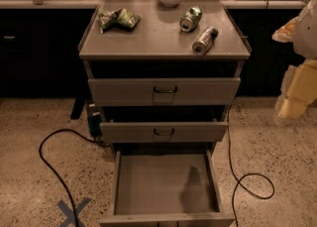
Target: Place redbull can into bottom drawer
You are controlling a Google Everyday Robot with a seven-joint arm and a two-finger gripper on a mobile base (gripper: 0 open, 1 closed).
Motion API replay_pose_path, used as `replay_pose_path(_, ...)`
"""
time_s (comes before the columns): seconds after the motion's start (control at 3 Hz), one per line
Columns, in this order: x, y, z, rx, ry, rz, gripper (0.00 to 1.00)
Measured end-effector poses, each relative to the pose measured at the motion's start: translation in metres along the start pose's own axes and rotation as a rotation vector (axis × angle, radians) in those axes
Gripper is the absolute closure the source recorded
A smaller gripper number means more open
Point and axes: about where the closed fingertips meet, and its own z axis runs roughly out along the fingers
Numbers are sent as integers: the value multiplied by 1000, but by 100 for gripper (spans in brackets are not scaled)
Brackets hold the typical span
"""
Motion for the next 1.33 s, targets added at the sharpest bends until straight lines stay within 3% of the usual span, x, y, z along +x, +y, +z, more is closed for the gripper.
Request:
replay_pose_path(0.67, 2, -4, -1, 17, -2, 15, 0)
replay_pose_path(1.0, 1, -21, 6, 36, 9, -16, 0)
replay_pose_path(1.33, -1, -56, 20, 55, 10, -63, 0)
